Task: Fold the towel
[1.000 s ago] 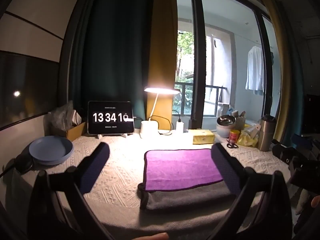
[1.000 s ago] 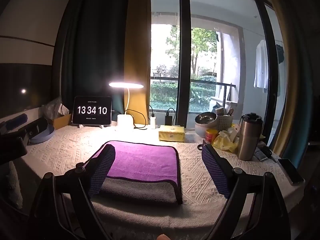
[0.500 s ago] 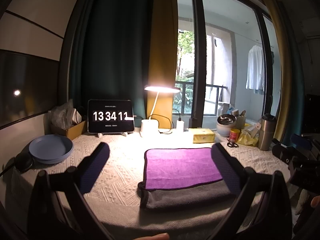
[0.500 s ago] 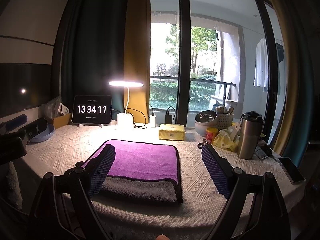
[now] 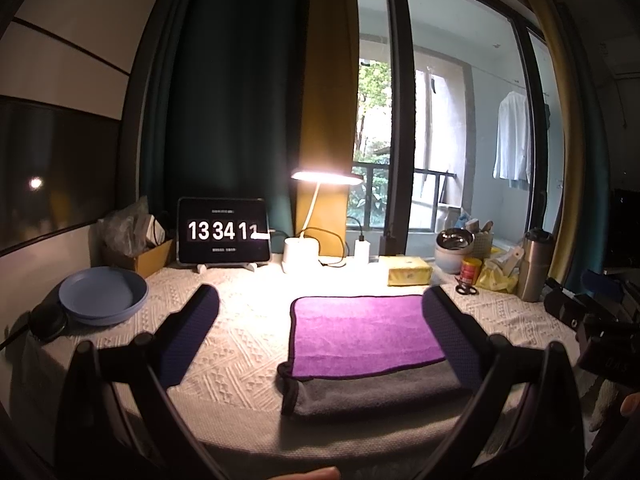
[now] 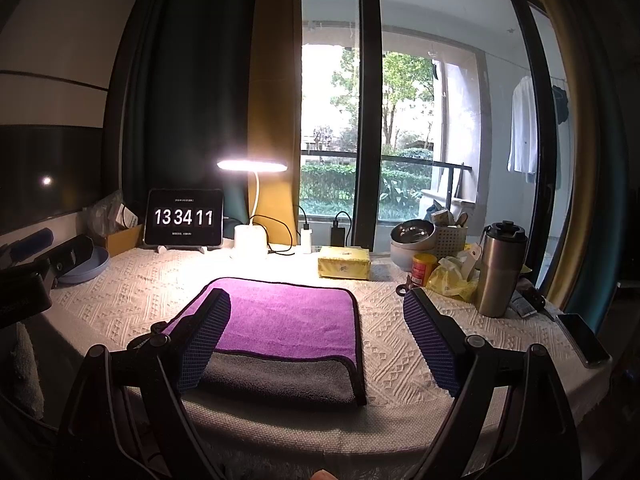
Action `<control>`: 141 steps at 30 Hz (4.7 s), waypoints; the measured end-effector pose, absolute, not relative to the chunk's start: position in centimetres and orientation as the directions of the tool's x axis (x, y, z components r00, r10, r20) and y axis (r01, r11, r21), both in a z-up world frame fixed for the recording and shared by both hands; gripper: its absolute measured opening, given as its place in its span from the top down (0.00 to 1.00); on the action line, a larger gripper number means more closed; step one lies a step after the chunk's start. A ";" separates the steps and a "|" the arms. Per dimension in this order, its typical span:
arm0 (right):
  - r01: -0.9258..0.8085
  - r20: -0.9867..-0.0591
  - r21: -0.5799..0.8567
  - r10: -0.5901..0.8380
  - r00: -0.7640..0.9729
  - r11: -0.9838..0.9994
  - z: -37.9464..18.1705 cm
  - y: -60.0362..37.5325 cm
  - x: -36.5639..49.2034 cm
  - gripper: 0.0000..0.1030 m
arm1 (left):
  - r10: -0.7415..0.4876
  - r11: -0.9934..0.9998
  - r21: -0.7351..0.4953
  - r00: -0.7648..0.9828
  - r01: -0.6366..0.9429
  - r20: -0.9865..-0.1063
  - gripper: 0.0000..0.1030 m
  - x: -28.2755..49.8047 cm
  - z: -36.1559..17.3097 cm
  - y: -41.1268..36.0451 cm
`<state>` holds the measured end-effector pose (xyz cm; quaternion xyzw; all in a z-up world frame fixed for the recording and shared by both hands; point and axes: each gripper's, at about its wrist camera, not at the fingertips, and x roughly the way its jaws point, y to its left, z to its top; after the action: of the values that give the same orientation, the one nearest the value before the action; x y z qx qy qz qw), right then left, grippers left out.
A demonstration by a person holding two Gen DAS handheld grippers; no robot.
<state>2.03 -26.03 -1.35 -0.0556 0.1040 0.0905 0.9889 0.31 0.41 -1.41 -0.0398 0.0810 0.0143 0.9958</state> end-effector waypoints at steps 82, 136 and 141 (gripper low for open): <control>-0.205 -0.596 0.036 0.186 0.781 0.978 -11.8 -28.4 15.3 0.53 | -0.013 0.999 -0.048 0.776 -0.023 -0.630 0.56 12.8 -13.6 -0.7; -0.255 -0.438 -0.077 0.197 0.877 0.964 -6.8 -26.3 15.3 0.95 | -0.107 0.994 -0.068 0.865 0.084 -0.491 0.87 15.1 -6.8 -1.1; -0.251 -0.419 -0.090 0.192 0.888 0.964 -6.0 -26.3 16.0 0.95 | -0.106 0.994 -0.063 0.878 0.086 -0.467 0.87 15.9 -6.1 -1.0</control>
<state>16.03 -26.29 -6.04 -0.0709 0.2077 0.1142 0.9689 15.89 -1.02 -6.05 -0.0204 0.2419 -0.0496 0.9688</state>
